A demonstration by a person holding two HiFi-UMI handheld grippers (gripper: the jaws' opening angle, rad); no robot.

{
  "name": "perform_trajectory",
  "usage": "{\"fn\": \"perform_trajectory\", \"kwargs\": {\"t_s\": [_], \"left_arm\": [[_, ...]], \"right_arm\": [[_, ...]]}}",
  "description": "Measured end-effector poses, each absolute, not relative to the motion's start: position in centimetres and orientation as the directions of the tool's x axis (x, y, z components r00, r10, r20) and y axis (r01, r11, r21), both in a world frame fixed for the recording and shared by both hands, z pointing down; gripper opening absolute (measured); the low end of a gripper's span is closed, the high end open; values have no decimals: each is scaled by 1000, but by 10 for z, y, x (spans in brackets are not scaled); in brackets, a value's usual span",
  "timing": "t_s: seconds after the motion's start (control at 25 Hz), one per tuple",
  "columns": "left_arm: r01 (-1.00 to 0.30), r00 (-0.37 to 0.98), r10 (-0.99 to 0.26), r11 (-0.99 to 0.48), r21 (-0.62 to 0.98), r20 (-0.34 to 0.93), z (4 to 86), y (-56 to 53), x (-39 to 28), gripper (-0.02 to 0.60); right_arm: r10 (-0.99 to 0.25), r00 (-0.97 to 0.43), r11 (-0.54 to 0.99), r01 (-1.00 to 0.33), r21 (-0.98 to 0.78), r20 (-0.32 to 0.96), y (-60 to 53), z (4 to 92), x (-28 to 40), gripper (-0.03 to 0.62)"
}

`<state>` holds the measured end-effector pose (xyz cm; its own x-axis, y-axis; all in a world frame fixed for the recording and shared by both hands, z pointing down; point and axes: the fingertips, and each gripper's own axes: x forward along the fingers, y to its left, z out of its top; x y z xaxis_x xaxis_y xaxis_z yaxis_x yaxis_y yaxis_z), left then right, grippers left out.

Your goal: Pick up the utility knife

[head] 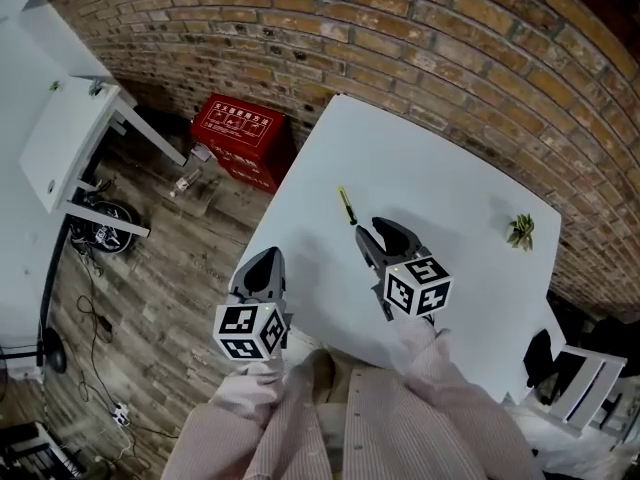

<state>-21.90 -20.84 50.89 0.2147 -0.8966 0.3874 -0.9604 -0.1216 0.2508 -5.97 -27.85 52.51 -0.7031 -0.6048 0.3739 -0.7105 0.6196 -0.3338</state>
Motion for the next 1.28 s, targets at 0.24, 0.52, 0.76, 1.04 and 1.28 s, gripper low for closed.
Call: {"fn": "perform_trajectory", "kwargs": {"t_s": [0.24, 0.52, 0.76, 1.04, 1.28], "left_arm": [[-953, 242, -880, -136, 272, 409, 525, -229, -218, -8], [-942, 280, -855, -156, 299, 436, 544, -246, -223, -8], [-929, 319, -827, -176, 324, 463, 562, -261, -224, -8], [-917, 354, -808, -200, 346, 472, 574, -269, -218, -8], [-911, 366, -802, -204, 359, 472, 575, -268, -217, -8]], "right_arm": [[-600, -680, 603, -731, -320, 421, -297, 545, -69, 135], [-593, -643, 588, -757, -284, 485, -312, 574, -85, 135], [-584, -585, 570, -789, -229, 563, -328, 600, -95, 135], [-573, -515, 558, -815, -156, 638, -334, 619, -98, 135], [-560, -449, 545, -832, -99, 696, -334, 630, -99, 135]]}}
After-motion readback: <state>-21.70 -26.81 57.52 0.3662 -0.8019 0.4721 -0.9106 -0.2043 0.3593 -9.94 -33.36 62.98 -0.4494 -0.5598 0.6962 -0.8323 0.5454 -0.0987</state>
